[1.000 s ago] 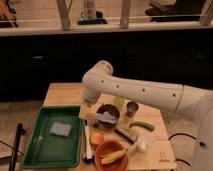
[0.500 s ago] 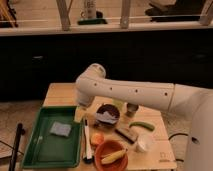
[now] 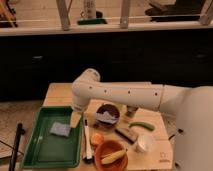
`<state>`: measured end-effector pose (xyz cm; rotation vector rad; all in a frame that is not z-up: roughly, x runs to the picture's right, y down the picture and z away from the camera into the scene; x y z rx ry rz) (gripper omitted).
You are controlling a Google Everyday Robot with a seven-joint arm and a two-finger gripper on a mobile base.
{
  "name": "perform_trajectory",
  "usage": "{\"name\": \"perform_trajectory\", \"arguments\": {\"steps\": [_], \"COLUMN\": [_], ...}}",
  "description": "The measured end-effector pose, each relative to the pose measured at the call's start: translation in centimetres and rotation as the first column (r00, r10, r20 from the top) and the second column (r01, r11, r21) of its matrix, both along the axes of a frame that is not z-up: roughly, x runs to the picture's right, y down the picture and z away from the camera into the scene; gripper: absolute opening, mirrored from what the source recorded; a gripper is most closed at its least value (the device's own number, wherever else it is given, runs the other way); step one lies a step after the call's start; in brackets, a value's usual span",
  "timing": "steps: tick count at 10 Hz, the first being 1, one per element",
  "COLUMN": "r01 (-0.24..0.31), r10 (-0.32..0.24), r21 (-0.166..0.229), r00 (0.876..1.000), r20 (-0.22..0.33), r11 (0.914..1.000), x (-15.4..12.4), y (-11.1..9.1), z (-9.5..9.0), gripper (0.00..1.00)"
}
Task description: Place sponge in table surface
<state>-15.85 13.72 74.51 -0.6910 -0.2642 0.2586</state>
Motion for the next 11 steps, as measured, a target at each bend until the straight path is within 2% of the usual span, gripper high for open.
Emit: {"name": "perform_trajectory", "arguments": {"steps": [2, 6, 11], "r01": [0.015, 0.025, 0.024], "r10": [-0.015, -0.026, -0.025], "r21": [-0.003, 0.030, 0.032], "r00": [1.000, 1.000, 0.999], "r20": [0.005, 0.016, 0.031], "r11": [0.9999, 0.9992, 0.9992], "x": [-1.3, -3.4, -6.3], "y": [0.9, 2.7, 4.9], "z": [0.5, 0.9, 2.4], "gripper": [0.80, 0.80, 0.80]}}
